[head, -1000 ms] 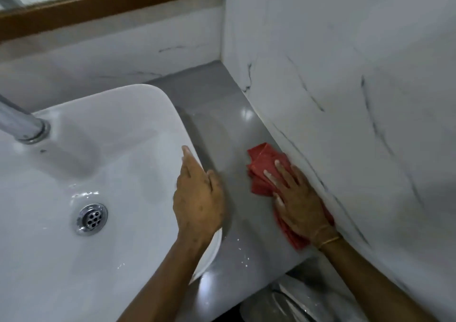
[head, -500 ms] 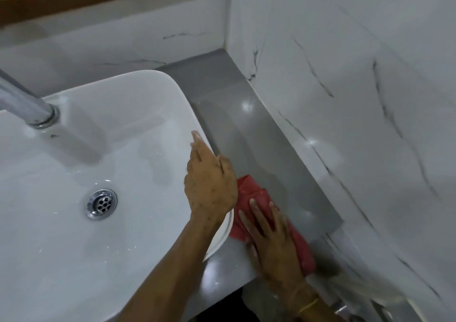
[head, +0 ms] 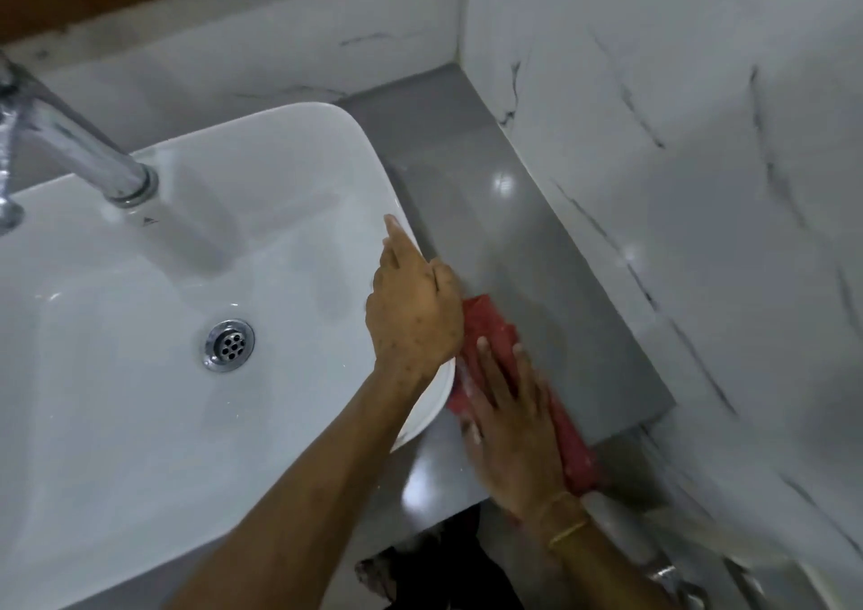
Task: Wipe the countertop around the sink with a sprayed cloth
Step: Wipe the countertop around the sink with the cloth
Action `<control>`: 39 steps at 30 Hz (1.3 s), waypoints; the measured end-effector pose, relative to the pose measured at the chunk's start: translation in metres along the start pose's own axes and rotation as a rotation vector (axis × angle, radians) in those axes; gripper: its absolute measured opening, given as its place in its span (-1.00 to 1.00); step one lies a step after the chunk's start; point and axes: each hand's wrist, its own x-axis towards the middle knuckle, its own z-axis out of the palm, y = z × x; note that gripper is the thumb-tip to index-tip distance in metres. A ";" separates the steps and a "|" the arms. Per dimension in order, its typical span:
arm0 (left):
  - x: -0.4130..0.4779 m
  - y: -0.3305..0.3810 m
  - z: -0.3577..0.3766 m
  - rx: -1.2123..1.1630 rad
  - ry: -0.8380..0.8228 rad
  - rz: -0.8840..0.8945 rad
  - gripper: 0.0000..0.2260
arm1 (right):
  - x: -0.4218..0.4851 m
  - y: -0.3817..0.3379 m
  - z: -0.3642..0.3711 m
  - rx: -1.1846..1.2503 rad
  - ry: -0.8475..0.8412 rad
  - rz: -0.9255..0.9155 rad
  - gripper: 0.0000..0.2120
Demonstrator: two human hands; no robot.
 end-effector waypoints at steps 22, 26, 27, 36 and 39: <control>-0.155 -0.072 0.069 0.305 -0.149 -0.037 -0.39 | 0.037 -0.095 -0.115 0.059 0.027 -0.292 -0.47; -0.161 -0.109 0.055 0.260 -0.165 0.081 -0.52 | 0.039 -0.091 -0.106 -0.030 0.032 -0.248 -0.44; -0.164 -0.127 0.047 0.256 -0.126 0.111 -0.54 | 0.040 -0.089 -0.105 -0.026 0.044 -0.251 -0.43; -0.222 -0.339 -0.100 0.474 0.038 -0.316 -0.50 | 0.026 -0.114 -0.112 0.084 0.000 -0.296 -0.43; -0.212 -0.320 -0.087 0.417 0.082 -0.303 -0.50 | 0.012 -0.131 -0.112 0.222 -0.177 -0.329 -0.40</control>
